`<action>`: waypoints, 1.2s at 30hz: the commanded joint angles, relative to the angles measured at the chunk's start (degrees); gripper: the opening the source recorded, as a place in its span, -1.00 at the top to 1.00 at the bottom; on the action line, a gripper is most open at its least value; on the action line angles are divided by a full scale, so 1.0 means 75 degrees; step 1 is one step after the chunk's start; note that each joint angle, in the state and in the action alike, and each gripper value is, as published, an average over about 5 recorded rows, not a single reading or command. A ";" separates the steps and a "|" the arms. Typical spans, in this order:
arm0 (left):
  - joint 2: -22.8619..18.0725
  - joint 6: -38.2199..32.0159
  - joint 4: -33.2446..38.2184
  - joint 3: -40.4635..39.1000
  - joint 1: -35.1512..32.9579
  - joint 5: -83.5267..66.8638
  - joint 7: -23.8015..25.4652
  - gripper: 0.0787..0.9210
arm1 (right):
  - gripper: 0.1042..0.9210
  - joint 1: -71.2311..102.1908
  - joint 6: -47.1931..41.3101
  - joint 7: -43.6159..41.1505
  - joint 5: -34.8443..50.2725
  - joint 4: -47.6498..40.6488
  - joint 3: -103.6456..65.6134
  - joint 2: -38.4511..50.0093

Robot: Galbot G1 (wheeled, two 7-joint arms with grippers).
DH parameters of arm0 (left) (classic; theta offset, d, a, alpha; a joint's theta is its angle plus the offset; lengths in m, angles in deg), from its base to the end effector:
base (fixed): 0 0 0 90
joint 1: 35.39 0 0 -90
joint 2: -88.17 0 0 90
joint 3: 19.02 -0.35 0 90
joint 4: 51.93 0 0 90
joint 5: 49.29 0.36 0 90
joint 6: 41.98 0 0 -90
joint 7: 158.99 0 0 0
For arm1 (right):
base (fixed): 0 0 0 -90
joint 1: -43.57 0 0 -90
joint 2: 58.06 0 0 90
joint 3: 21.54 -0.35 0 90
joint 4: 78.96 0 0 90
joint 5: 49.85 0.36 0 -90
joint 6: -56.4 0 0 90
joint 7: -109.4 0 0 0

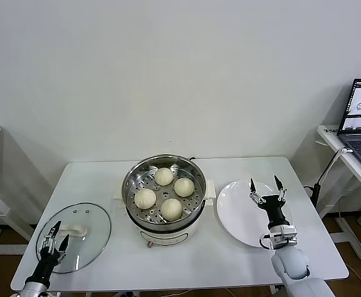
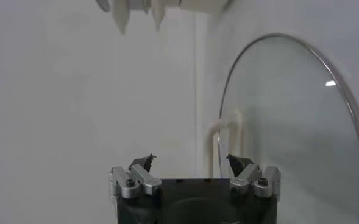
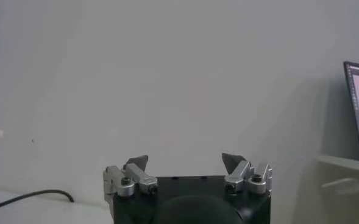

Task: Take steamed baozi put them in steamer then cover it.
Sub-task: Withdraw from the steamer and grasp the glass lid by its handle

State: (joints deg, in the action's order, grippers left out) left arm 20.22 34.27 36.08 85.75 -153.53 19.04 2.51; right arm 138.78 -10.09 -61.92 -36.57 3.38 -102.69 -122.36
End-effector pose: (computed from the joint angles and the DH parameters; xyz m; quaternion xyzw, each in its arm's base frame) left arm 0.1646 0.2211 -0.4300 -0.0346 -0.7012 -0.7110 0.0398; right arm 0.3164 -0.1231 -0.4129 -0.0016 0.9929 -0.0912 0.0770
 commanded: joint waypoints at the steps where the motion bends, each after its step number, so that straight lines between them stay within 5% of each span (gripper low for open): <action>1: 0.0014 0.0151 -0.0132 -0.0024 0.0256 0.0003 0.0039 -0.77 | -0.76 0.0155 0.0037 0.0003 -0.0133 -0.0019 -0.0067 -0.0102; 36: -0.0197 0.0463 -0.0469 -0.0420 0.0998 0.0016 0.0590 -0.73 | -0.76 0.0187 0.0081 0.0033 -0.0383 0.0043 -0.0027 -0.0149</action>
State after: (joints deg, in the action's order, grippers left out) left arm 18.73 37.47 33.57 82.75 -147.04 19.07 6.05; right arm 140.18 -9.50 -61.72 -39.23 3.65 -102.90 -123.39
